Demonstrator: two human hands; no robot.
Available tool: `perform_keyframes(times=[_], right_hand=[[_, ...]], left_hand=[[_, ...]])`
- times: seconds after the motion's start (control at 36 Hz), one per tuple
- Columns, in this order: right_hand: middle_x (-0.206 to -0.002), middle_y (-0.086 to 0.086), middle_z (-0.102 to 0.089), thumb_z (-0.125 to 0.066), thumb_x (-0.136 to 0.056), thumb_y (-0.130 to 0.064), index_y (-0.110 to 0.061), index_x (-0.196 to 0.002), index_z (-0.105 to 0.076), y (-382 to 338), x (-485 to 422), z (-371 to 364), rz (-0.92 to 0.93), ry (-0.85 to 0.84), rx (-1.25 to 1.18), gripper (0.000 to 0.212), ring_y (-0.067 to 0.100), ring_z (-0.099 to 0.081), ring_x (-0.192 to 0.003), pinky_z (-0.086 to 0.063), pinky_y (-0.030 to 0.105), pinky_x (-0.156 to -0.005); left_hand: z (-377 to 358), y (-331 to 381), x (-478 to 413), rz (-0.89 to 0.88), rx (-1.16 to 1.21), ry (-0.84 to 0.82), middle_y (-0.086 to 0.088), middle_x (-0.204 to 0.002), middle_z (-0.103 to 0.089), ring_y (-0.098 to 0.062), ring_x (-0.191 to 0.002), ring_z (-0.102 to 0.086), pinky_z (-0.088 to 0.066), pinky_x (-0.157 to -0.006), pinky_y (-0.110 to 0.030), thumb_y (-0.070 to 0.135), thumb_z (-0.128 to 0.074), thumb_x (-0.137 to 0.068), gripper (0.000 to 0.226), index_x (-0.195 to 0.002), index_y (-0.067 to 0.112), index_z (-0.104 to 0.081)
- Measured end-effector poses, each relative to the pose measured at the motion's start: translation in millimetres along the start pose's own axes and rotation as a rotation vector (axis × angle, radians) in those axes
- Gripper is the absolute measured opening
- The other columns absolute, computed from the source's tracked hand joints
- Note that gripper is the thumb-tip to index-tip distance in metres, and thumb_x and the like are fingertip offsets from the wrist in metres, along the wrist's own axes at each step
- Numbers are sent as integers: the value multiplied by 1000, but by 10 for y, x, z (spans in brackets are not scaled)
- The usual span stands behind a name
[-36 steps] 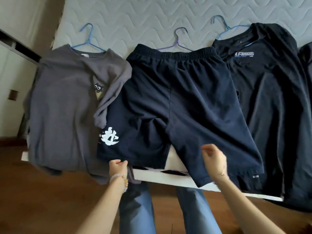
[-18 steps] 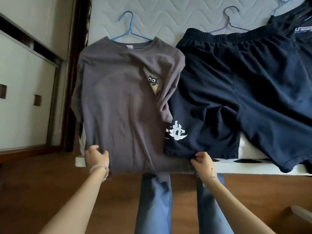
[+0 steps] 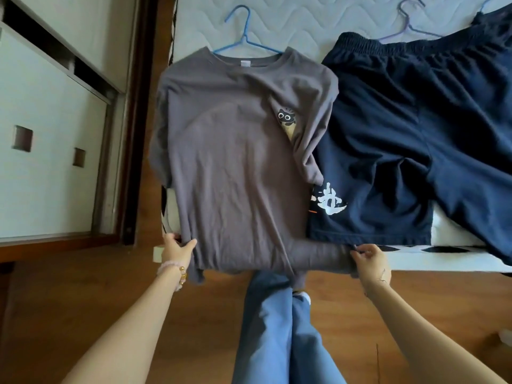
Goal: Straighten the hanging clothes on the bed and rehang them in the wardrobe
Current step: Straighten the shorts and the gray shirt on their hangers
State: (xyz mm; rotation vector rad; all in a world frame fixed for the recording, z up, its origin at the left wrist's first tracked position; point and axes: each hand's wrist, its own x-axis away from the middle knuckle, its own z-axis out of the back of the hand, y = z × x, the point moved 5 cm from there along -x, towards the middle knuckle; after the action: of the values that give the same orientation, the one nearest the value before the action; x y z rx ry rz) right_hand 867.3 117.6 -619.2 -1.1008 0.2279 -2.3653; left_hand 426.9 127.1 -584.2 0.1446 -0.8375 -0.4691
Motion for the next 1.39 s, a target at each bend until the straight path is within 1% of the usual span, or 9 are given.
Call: perform_keyframes(times=[0.06,0.11,0.25,0.42,0.64,0.81,0.94,1.19,1.39], right_hand=[[-72,8,-64,-65,-77,-26,-22,-63,-55,-4,17,32,60,-11,28,18,37,-66,-70,-51,45,-52],[-74,10,-57,-61,-74,-29,-20,-60,-56,-43,98,67,132,-24,64,16,34,-63,-76,-54,43,-65],[-65,5,-53,-53,-84,-16,-6,-75,-52,-161,465,108,177,-175,-59,13,20,-45,-59,-36,30,-57],[-68,6,-49,-59,-87,-7,-9,-73,-45,5,732,23,183,-260,-76,20,19,-44,-63,-37,24,-53],[-69,3,-51,-61,-87,-13,-9,-75,-45,146,749,-172,23,-52,44,20,27,-48,-71,-32,32,-58],[-86,14,-56,-61,-87,-17,-11,-92,-45,127,698,-30,-131,140,45,17,30,-51,-75,-43,37,-72],[-110,22,-57,-57,-84,-10,-7,-112,-47,3,622,-118,-219,56,223,30,39,-54,-100,-47,42,-83],[-108,14,-64,-48,-81,-5,-10,-114,-57,-1019,400,88,48,251,54,34,35,-57,-104,-42,40,-89],[-104,9,-68,-52,-86,-11,-13,-111,-64,-1758,12,178,170,153,-95,28,25,-60,-98,-38,25,-79]], left_hand=[[-37,20,2,-34,-42,-22,-15,-117,-58,-37,-111,-54,-43,-90,-39,28,-53,-92,42,-124,2,-47],[4,51,16,-90,-30,-24,-19,-123,-58,-37,-115,-53,-41,-91,-38,26,-51,-93,39,-122,0,-52],[289,-26,55,-200,107,-5,-14,-102,-64,-32,-97,-61,-50,-86,-42,29,-56,-90,27,-102,5,-60],[876,-238,-145,-239,10,141,-25,-104,-64,-40,-97,-59,-42,-77,-41,28,-52,-93,31,-101,-1,-59],[870,-369,-394,-102,-238,59,-25,-131,-52,-42,-119,-50,-41,-97,-45,24,-53,-93,45,-129,-2,-45],[875,-491,-576,-46,-270,35,-27,-108,-63,-41,-99,-58,-45,-84,-43,18,-60,-88,25,-101,-3,-56],[892,-456,-743,33,-371,-20,-23,-114,-60,-39,-104,-57,-45,-87,-42,11,-58,-88,22,-107,1,-55],[438,742,-723,-418,-352,-36,-16,-117,-55,-34,-105,-57,-47,-91,-41,5,-58,-84,27,-110,6,-54],[4,1400,-598,-615,-443,-153,-12,-129,-51,-30,-120,-48,-38,-101,-37,9,-54,-87,34,-121,8,-54]])
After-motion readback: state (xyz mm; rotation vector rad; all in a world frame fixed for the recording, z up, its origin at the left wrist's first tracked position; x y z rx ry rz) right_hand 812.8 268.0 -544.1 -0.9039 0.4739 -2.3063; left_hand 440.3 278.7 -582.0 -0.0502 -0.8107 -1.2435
